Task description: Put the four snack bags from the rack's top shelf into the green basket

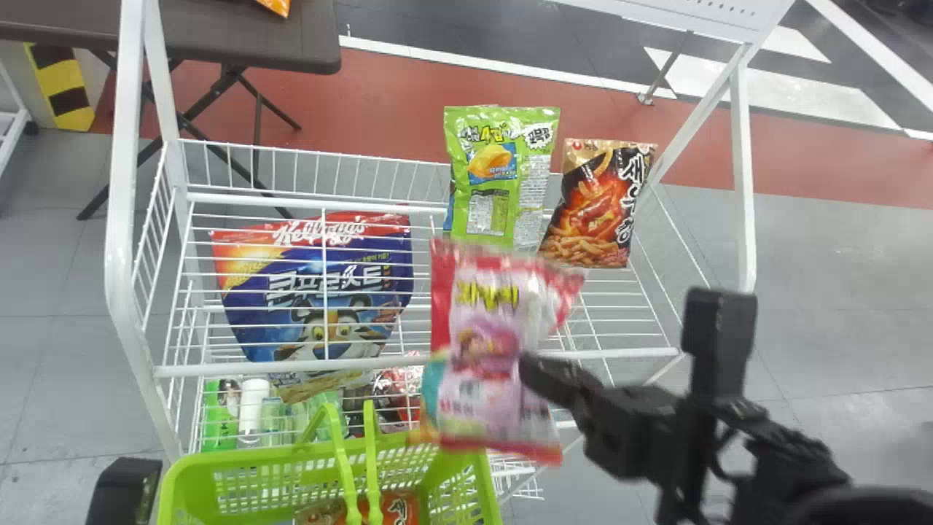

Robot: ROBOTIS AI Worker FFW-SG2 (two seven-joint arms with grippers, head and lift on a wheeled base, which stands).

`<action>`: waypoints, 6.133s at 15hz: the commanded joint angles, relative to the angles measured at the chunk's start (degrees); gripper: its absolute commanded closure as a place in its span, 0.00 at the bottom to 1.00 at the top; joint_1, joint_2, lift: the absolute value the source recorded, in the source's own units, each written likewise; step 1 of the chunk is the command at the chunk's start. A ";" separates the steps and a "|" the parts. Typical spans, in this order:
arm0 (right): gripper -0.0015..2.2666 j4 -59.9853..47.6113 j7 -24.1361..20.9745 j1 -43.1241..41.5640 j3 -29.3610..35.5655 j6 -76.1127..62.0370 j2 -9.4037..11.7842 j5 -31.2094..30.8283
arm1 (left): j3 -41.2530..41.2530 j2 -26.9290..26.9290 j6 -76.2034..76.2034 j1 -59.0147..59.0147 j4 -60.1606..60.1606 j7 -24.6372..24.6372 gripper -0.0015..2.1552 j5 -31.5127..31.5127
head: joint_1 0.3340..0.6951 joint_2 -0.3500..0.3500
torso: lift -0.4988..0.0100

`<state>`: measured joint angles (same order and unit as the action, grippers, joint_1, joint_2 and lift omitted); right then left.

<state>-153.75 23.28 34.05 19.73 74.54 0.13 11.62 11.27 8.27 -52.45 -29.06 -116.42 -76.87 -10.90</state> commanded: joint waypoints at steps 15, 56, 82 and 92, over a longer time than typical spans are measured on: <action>0.91 5.04 2.91 4.89 -23.86 15.54 7.34 -8.89 | 0.15 -0.27 4.50 -2.23 -1.00 0.14 0.73 0.18 | 1.00 0.00 | 0.98; 0.96 51.18 -12.47 -27.90 -13.22 -52.78 3.21 -13.20 | -0.46 0.00 2.39 -0.74 -0.91 -0.91 0.73 0.44 | 1.00 0.00 | 0.98; 0.01 14.27 3.17 4.10 1.54 4.88 2.24 14.75 | -0.11 -0.44 6.79 -3.55 -2.40 -0.21 0.73 0.88 | 1.00 0.00 | 0.98; 0.04 39.67 -11.42 -12.25 -2.85 -67.54 1.45 -2.91 | 0.68 0.08 6.79 -4.96 -4.07 -0.82 0.73 1.41 | 1.00 0.00 | 0.98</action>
<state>-118.03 13.39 25.07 16.02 10.17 1.58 12.51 11.95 8.19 -45.67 -33.99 -120.46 -77.56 -9.49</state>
